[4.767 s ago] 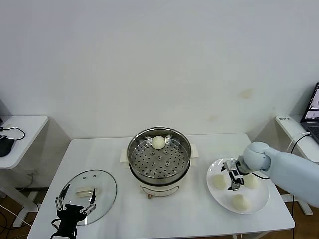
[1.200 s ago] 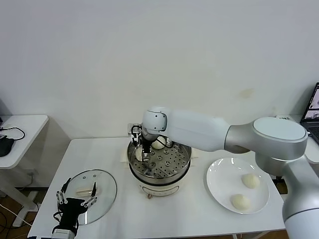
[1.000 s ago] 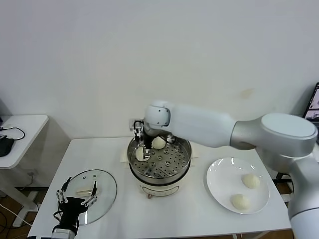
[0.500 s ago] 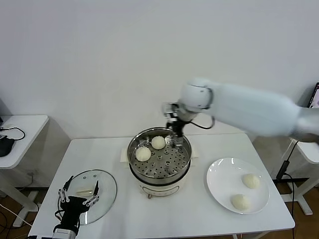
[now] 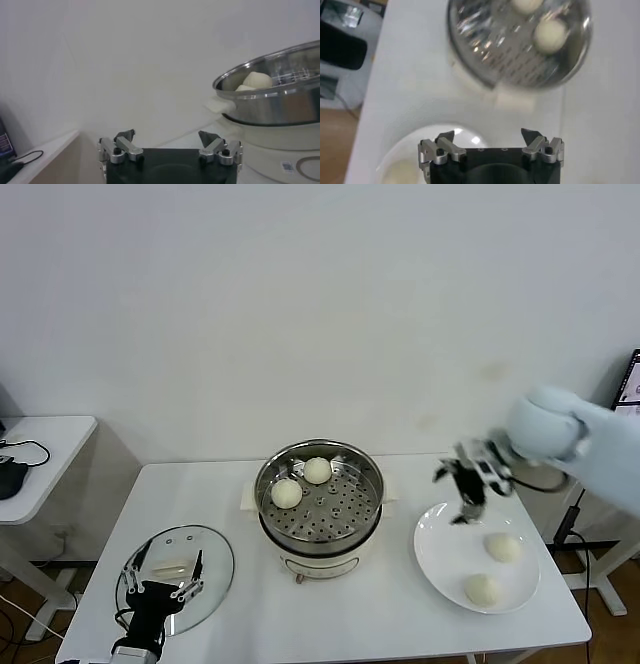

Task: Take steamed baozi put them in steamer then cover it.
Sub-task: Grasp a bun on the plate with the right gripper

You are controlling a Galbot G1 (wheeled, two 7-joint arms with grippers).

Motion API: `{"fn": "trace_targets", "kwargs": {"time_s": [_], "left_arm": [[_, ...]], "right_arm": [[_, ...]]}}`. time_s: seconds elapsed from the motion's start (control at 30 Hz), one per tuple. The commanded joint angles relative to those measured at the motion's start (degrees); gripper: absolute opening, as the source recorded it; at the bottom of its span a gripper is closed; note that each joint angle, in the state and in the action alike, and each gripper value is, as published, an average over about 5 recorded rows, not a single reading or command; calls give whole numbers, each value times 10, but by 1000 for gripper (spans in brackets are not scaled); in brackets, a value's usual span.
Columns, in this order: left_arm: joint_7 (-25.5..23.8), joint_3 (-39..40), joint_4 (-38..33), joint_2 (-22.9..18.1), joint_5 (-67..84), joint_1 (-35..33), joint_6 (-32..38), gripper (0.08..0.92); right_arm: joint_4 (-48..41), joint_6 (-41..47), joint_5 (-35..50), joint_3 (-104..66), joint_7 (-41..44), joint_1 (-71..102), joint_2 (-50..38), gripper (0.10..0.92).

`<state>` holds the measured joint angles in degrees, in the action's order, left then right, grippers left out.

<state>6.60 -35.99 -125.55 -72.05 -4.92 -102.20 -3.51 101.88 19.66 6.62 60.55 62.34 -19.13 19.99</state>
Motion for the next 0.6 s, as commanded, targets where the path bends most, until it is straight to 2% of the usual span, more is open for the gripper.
{"fn": "trace_targets", "kwargs": {"time_s": [0.03, 0.6], "left_arm": [[0, 0, 1, 0, -1, -4, 0, 823], [0, -5, 8, -14, -11, -16, -2, 823]], "right_arm": [[44, -42, -105, -154, 9, 253, -130, 823], [-56, -56, -143, -176, -5, 328, -6, 823]]}}
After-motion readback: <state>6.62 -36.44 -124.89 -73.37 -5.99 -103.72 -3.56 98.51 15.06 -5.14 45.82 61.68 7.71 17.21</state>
